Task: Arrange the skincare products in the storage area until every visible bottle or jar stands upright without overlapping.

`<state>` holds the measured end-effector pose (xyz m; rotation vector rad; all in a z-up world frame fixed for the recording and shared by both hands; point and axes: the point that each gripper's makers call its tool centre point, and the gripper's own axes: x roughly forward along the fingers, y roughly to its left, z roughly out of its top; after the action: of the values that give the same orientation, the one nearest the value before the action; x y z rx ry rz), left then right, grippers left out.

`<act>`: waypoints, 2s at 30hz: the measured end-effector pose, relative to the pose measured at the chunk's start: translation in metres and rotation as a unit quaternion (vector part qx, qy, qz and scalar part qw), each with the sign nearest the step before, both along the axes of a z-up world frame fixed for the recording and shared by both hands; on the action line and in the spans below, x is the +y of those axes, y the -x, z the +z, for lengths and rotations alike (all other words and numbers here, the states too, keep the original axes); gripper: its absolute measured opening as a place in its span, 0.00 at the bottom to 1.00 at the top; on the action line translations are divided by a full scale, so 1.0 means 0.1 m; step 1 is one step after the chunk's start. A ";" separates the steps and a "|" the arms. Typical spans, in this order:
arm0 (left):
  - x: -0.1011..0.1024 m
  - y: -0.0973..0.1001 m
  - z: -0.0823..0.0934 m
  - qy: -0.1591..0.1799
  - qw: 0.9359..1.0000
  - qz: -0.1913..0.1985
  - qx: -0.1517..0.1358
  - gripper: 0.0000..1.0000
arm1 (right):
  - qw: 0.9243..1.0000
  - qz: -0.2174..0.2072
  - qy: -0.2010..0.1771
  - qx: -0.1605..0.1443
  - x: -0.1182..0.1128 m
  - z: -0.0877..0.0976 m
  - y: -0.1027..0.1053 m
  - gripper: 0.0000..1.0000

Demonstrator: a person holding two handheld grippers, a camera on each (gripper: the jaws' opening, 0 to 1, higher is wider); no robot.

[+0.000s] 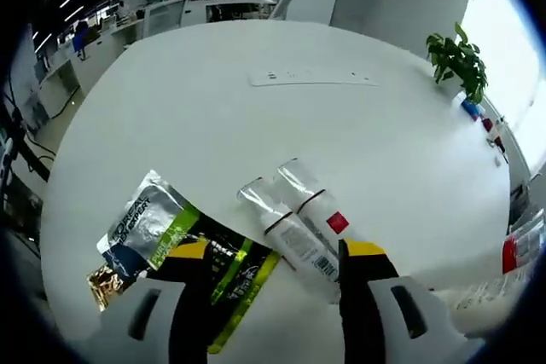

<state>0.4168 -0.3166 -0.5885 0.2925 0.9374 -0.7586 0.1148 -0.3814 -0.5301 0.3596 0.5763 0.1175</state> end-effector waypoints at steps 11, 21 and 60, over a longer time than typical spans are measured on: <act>0.05 -0.01 -0.08 -0.031 0.997 -0.066 -0.022 0.41 | 1.000 0.000 -0.003 0.003 -0.01 -0.02 -0.01 0.92; 0.05 0.04 -0.22 -0.039 0.995 -0.093 -0.020 0.23 | 1.000 -0.004 -0.005 0.000 -0.02 -0.02 0.00 0.91; 0.82 0.76 1.65 0.156 0.957 -0.104 -0.220 0.16 | 0.982 0.042 -0.114 -0.147 0.68 1.03 -0.45 0.82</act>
<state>0.3409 -0.2346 -0.4237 0.2691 0.3595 -0.9733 0.1594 -0.3134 -0.4276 0.5302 0.2846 0.3154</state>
